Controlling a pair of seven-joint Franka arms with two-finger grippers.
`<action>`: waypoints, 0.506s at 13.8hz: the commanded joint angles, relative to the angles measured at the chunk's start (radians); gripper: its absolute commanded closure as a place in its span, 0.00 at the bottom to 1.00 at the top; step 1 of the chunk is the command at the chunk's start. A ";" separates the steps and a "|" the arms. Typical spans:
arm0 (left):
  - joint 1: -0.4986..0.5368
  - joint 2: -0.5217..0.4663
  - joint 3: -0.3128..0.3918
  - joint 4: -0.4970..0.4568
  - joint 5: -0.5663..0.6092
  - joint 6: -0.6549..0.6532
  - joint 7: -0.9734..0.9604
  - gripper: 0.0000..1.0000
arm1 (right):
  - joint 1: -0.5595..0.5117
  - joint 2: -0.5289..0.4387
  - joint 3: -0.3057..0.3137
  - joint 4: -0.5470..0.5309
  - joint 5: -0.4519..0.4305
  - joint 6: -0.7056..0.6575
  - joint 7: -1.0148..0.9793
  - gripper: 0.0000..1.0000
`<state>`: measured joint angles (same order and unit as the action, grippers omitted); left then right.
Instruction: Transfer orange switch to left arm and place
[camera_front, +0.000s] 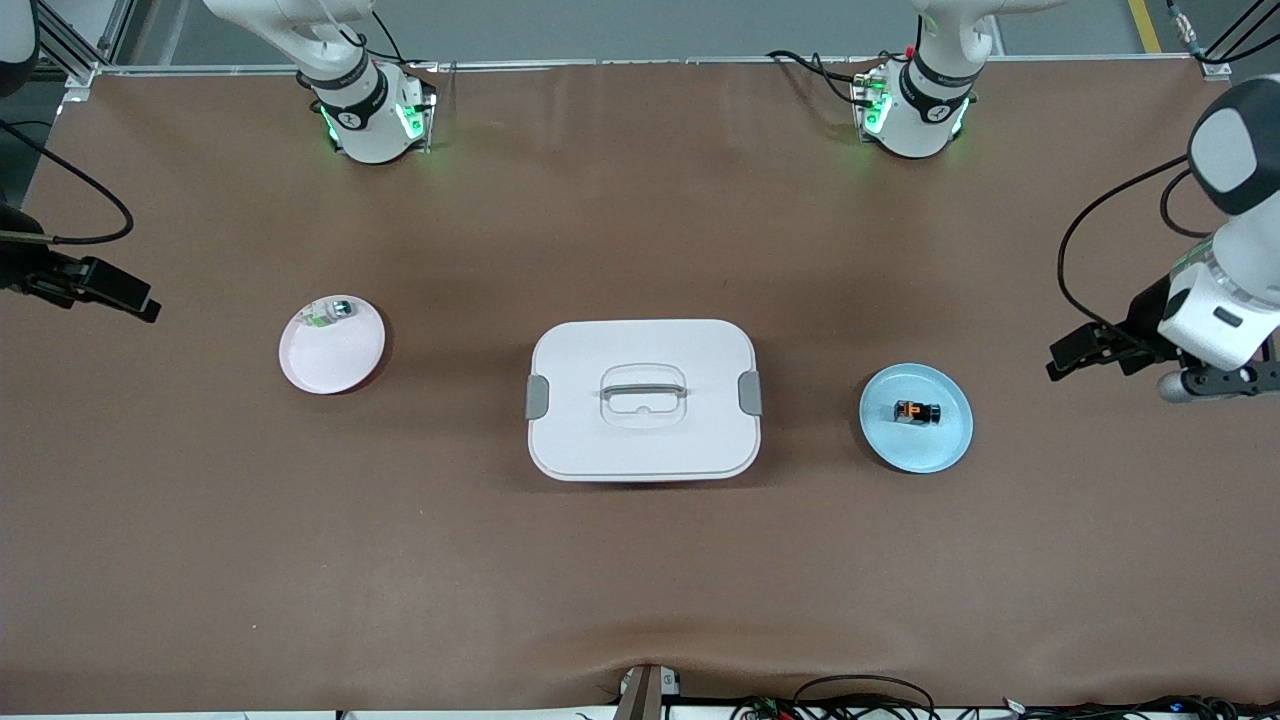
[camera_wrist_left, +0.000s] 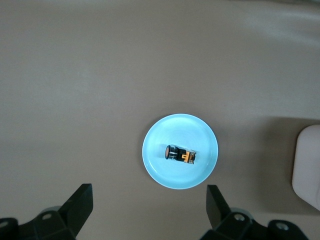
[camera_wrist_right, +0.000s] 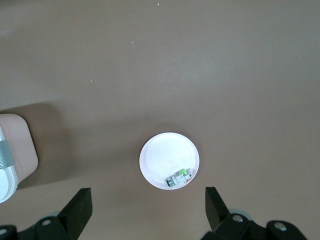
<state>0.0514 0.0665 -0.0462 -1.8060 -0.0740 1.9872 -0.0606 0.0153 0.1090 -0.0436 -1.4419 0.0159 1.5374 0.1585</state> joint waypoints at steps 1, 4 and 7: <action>-0.004 -0.048 0.005 -0.006 0.017 -0.048 0.010 0.00 | -0.017 -0.026 0.013 -0.028 0.009 0.010 -0.013 0.00; 0.004 -0.056 0.006 -0.004 0.023 -0.062 0.013 0.00 | -0.017 -0.026 0.013 -0.028 0.009 0.010 -0.013 0.00; 0.005 -0.053 0.000 -0.003 0.063 -0.062 0.013 0.00 | -0.017 -0.026 0.011 -0.028 0.009 0.009 -0.013 0.00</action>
<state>0.0571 0.0228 -0.0458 -1.8078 -0.0370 1.9392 -0.0606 0.0153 0.1090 -0.0436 -1.4423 0.0159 1.5374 0.1581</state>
